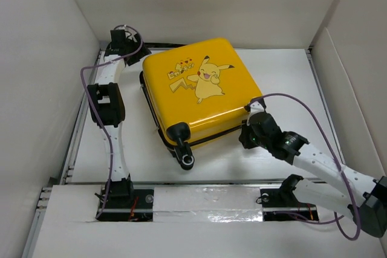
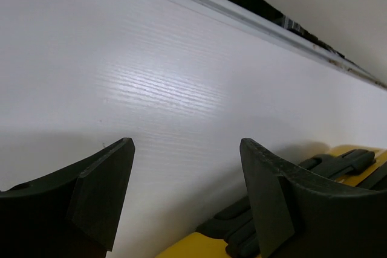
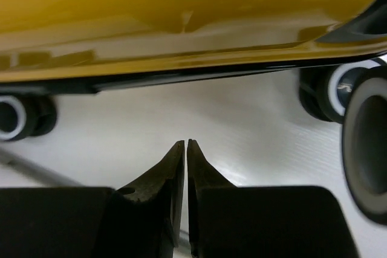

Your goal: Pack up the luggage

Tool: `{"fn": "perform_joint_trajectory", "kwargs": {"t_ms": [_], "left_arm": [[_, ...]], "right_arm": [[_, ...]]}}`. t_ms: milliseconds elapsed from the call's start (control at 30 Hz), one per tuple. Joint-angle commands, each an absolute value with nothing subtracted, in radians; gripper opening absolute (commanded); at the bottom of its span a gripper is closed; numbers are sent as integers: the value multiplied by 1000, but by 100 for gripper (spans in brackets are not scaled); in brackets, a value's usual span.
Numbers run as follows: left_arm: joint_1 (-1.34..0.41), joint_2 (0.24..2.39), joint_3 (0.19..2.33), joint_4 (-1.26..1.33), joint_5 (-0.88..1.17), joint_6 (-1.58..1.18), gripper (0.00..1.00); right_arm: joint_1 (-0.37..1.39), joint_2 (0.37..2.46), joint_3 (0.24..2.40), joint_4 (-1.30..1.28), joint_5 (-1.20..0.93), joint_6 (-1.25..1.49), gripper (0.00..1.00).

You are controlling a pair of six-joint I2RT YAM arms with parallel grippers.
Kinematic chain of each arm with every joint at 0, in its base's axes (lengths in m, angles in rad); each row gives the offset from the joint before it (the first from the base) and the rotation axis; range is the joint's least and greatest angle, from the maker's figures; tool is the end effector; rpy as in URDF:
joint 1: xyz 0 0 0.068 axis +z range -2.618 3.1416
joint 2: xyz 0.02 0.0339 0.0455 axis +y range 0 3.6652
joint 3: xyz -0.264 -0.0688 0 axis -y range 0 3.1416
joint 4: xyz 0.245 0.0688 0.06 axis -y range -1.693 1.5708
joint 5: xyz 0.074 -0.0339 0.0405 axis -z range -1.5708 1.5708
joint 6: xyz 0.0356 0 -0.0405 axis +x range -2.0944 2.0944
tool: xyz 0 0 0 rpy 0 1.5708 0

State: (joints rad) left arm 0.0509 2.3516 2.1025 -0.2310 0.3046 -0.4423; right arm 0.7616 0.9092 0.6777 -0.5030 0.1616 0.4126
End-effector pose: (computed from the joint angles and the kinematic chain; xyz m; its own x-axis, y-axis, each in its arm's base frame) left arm 0.5536 0.0175 0.2489 -0.5098 -0.4348 -0.7423 -0.0012 0.8632 -0.5048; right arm 0.1422 0.1277 0.2508 -0.6828 -0.1042 -0.7231 -0.3503 0.9153 0.1988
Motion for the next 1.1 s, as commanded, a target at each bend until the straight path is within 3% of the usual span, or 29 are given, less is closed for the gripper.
{"fn": "perform_joint_trajectory", "kwargs": {"t_ms": [0, 200, 400, 567, 767, 1067], "left_arm": [[52, 2344, 2194, -218, 416, -373, 69], [25, 2404, 2151, -233, 448, -353, 68], [-18, 2249, 1757, 18, 436, -472, 67], [-29, 2048, 1356, 321, 453, -627, 63], [-101, 1754, 918, 533, 315, -710, 61], [-337, 1234, 453, 528, 147, -687, 57]], "right_arm": [[706, 945, 657, -365, 262, 425, 12], [585, 1032, 641, -72, 229, 354, 14], [526, 1173, 784, 41, 258, 284, 14], [454, 1345, 899, 161, 163, 233, 14], [417, 1540, 1106, 153, 8, 192, 16], [482, 1940, 1737, -192, -231, 98, 22]]}}
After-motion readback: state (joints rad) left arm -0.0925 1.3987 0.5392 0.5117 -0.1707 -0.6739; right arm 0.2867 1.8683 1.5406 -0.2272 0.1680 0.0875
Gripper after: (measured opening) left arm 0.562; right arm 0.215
